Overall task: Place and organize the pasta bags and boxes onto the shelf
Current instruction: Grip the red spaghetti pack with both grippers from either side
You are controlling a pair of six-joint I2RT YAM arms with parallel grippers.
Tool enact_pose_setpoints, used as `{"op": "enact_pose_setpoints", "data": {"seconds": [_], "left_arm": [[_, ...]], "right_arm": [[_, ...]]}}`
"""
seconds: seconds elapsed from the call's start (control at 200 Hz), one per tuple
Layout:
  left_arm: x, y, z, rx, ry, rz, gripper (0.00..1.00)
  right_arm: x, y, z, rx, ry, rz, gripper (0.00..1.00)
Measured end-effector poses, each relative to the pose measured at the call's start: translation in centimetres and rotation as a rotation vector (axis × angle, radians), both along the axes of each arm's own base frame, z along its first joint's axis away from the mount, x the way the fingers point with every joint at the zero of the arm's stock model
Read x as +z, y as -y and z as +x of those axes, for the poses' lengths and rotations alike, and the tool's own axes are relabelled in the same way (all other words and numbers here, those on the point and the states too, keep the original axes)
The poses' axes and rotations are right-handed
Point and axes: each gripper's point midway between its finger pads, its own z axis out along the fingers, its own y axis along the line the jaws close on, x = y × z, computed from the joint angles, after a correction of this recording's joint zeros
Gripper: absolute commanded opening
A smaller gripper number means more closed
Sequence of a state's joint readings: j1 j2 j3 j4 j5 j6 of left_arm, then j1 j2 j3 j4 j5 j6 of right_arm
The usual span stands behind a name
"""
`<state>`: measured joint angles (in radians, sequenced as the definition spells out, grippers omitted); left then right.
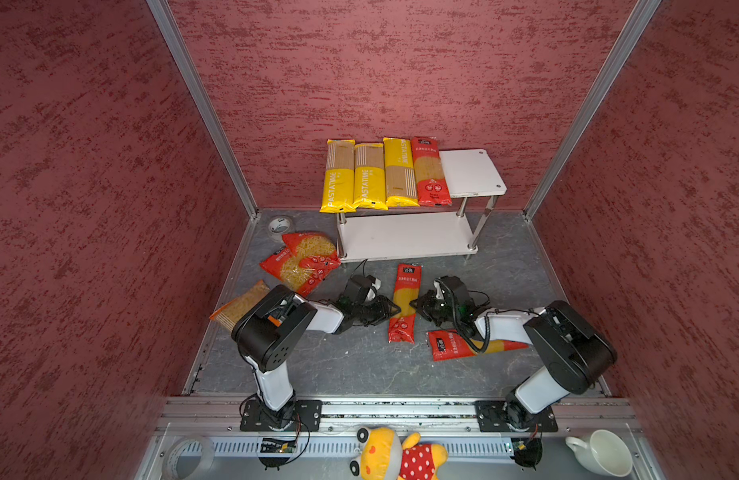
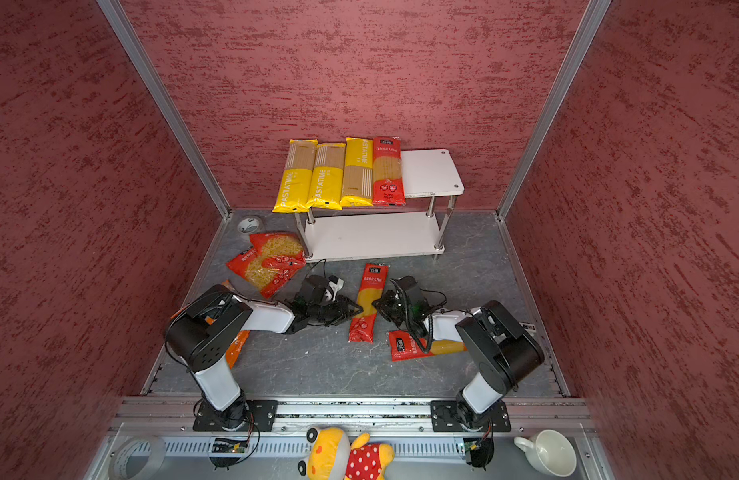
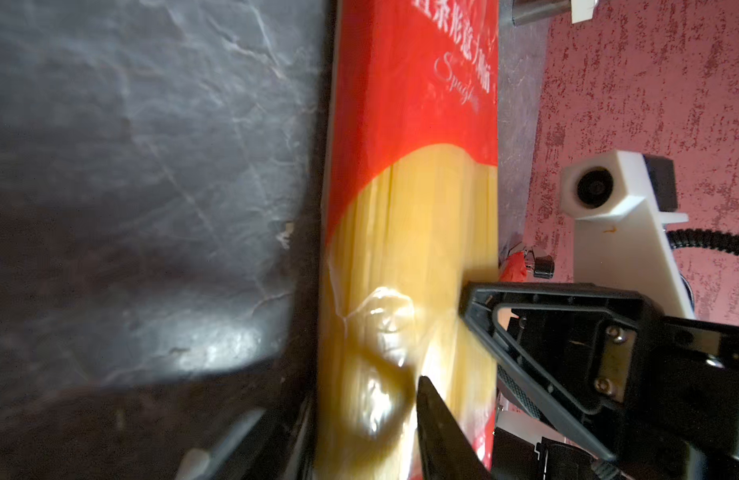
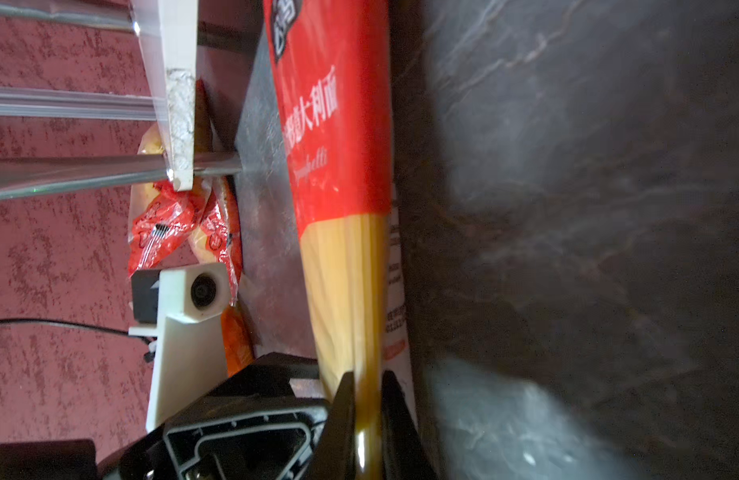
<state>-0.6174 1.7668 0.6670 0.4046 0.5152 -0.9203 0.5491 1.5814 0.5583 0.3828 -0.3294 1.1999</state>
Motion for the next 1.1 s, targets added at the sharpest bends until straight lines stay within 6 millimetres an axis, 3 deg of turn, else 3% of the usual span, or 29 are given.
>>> {"op": "enact_pose_setpoints", "data": {"seconds": [0.16, 0.386, 0.746, 1.097], "left_arm": [[1.0, 0.0, 0.2, -0.001, 0.017, -0.018, 0.42], [2.3, -0.6, 0.7, 0.022, 0.037, -0.038, 0.52], [7.2, -1.8, 2.1, 0.059, 0.160, -0.113, 0.59], [12.3, -2.1, 2.1, 0.054, 0.356, -0.237, 0.70]], "right_arm": [[1.3, 0.2, -0.3, 0.002, 0.012, 0.006, 0.05], [2.9, 1.1, -1.6, 0.032, 0.036, -0.060, 0.00], [7.4, 2.8, -1.9, 0.052, 0.214, -0.142, 0.00], [12.7, 2.7, -2.2, 0.114, 0.450, -0.132, 0.00]]}}
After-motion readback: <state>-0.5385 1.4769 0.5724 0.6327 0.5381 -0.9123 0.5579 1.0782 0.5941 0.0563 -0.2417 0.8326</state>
